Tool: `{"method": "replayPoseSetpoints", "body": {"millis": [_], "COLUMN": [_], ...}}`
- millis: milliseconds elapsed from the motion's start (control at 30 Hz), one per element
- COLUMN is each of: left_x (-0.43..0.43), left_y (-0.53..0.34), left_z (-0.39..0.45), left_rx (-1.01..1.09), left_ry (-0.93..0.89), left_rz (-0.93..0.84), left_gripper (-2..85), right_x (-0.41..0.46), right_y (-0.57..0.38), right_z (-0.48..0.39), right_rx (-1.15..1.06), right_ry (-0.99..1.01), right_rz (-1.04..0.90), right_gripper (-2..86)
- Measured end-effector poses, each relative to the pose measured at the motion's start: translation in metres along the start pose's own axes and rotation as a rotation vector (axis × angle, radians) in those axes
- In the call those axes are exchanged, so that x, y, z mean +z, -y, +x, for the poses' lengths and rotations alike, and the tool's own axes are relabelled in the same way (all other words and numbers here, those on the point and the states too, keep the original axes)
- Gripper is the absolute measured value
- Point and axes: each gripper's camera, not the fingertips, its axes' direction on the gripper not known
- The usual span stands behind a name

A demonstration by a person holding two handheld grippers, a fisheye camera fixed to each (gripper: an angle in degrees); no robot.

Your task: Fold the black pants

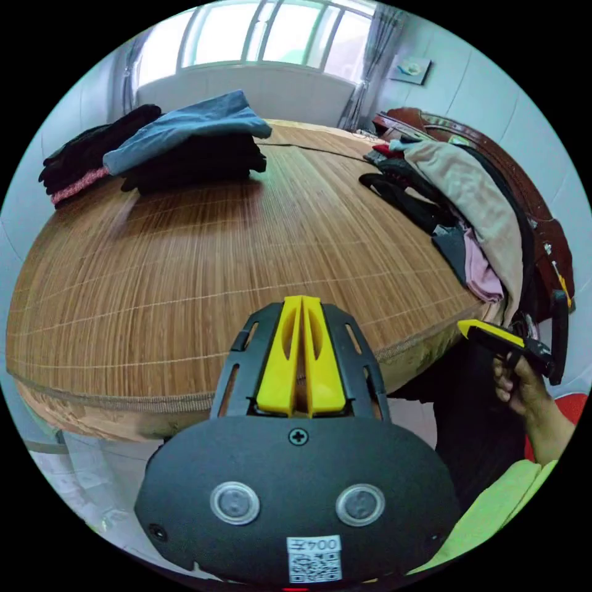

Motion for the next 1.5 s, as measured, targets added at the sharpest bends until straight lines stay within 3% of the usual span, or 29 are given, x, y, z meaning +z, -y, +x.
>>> {"method": "replayPoseSetpoints", "body": {"millis": [267, 533, 633, 900, 967, 1133, 1233, 1367, 1500], "left_x": [0.007, -0.002, -0.018, -0.134, -0.152, -0.164, -0.161, -0.163, -0.164], "left_y": [-0.023, -0.034, -0.04, -0.124, -0.161, -0.21, -0.208, -0.206, -0.203], "left_z": [0.029, 0.044, 0.026, -0.042, -0.069, -0.112, -0.125, -0.136, -0.143], "left_rx": [0.011, 0.087, -0.018, -0.262, -0.356, -0.545, -0.551, -0.535, -0.509], "left_ry": [0.061, 0.032, -0.112, -0.374, -0.428, -0.519, -0.521, -0.494, -0.487], "left_rz": [0.062, 0.06, 0.014, 0.302, 0.322, 0.397, 0.34, 0.279, 0.213], "left_gripper": [1.9, 4.9, 1.6, 0.4, 0.4, 0.4, 0.4, 0.3, 0.3], "right_x": [-0.005, -0.028, -0.038, -0.103, -0.141, -0.213, -0.238, -0.259, -0.274], "right_y": [-0.074, -0.119, -0.135, -0.174, -0.196, -0.225, -0.226, -0.198, -0.159], "right_z": [0.039, 0.087, 0.103, 0.179, 0.211, 0.294, 0.36, 0.442, 0.481], "right_rx": [-0.072, -0.048, -0.035, 0.163, 0.281, 0.334, 0.393, 0.496, 0.457], "right_ry": [-0.071, -0.041, -0.048, 0.156, 0.198, -0.02, -0.143, -0.262, -0.361], "right_rz": [0.121, 0.121, 0.123, 0.19, 0.418, 0.59, 0.631, 0.543, 0.469], "right_gripper": [4.9, 5.0, 4.9, 4.3, 3.5, 7.5, 13.3, 16.6, 18.1]}}
